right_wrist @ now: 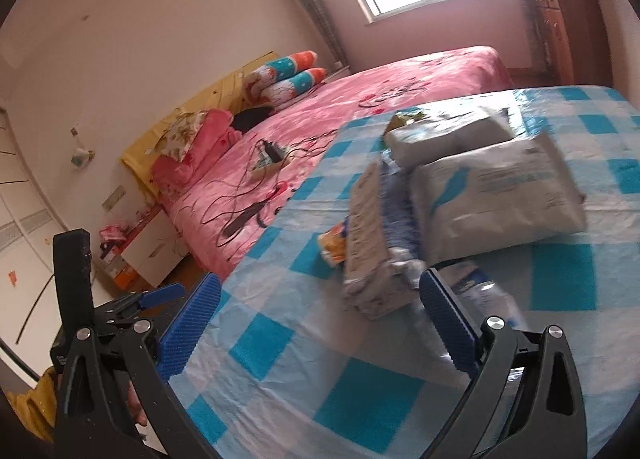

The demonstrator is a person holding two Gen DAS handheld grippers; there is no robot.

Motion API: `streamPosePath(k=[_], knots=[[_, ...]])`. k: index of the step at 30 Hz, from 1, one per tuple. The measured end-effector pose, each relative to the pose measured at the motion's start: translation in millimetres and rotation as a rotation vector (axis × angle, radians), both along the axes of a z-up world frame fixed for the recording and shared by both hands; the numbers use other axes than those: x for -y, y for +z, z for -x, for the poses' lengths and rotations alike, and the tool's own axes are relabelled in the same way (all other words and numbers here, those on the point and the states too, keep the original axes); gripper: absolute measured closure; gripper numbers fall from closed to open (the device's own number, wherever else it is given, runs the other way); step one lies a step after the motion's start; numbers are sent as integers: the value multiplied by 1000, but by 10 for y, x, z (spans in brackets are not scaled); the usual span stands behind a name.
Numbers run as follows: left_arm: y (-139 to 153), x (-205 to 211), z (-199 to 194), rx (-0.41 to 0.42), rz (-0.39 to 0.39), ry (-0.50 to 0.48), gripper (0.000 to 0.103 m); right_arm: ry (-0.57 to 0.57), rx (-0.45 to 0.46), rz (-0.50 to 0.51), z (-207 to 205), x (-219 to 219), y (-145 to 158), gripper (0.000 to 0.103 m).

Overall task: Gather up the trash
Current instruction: 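Grasp the white printed carton on the table with the left gripper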

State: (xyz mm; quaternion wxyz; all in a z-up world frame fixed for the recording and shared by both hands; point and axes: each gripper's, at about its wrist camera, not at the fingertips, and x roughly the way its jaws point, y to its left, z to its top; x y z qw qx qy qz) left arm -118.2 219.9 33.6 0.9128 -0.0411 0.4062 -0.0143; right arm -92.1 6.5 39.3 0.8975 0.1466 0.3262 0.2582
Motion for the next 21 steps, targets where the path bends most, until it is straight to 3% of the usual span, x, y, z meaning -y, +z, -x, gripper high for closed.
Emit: streamPosePath(k=[10,21], knots=[[34,383,-158,-34,74,-70,14,-49,-33,23,-50,467,-28,5],[53,818,-603,-158,315,-142,14,-13,-104,85,-109,739,-170,5]])
